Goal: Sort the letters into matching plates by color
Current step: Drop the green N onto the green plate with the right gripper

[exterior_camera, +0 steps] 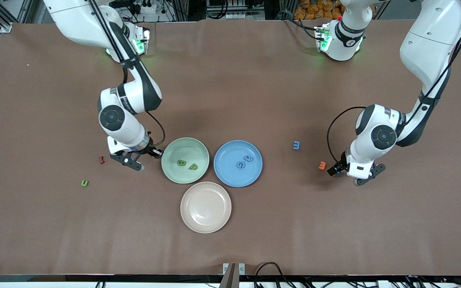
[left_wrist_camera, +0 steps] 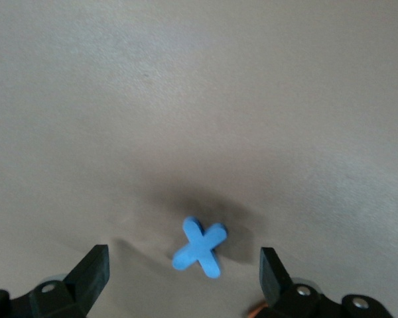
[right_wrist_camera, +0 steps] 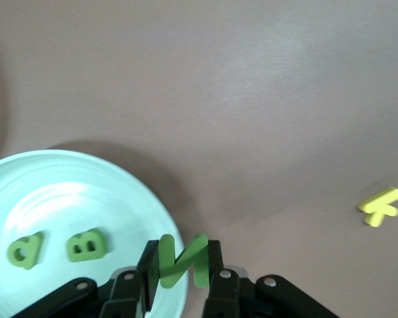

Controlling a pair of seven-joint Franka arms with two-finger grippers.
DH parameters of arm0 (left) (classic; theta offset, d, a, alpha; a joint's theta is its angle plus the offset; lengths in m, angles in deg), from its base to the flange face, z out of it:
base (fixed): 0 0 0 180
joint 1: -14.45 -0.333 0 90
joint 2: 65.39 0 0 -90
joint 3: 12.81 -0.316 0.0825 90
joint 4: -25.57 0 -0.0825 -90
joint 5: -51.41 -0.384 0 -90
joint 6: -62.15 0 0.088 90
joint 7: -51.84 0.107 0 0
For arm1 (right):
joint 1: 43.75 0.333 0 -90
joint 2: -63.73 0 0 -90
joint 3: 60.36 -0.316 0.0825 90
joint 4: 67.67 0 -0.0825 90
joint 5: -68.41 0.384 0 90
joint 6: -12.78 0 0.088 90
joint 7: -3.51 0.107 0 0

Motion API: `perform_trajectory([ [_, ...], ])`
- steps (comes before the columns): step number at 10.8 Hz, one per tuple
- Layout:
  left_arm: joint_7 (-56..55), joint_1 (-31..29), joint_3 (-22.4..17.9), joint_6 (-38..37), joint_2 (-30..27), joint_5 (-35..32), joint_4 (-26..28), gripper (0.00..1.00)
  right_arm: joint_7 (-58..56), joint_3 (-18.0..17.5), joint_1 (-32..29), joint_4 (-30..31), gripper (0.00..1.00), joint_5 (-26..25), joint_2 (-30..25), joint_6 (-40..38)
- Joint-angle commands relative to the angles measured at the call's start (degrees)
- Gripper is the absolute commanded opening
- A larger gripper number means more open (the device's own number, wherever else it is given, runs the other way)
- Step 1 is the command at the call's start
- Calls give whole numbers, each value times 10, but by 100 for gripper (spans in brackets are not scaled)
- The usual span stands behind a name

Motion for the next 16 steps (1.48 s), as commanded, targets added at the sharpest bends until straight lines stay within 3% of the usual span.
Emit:
perform_trajectory([
  [1,-17,-10,3,10,11,-27,1,100,-2,3,29,-63,19,5,45,-7],
  [4,-17,-9,-1,20,17,-27,0,100,-3,3,51,-87,32,6,65,-7],
  [5,-13,-9,-1,20,17,-27,-1,100,-2,3,54,-88,88,5,65,-7],
  [6,-8,-10,-2,20,16,-29,-1,75,2,4,56,-87,100,5,65,-7],
  [7,-4,-11,-2,20,13,-37,0,22,3,4,57,-86,100,5,64,-8],
  [8,3,-15,-1,20,13,-39,2,0,0,4,55,-86,100,4,63,-8],
  [11,-4,-20,-1,18,10,-39,3,0,-36,15,34,-86,100,4,55,-8],
  [16,1,-20,0,17,3,-39,-1,0,-180,20,-65,-87,100,2,55,-5],
])
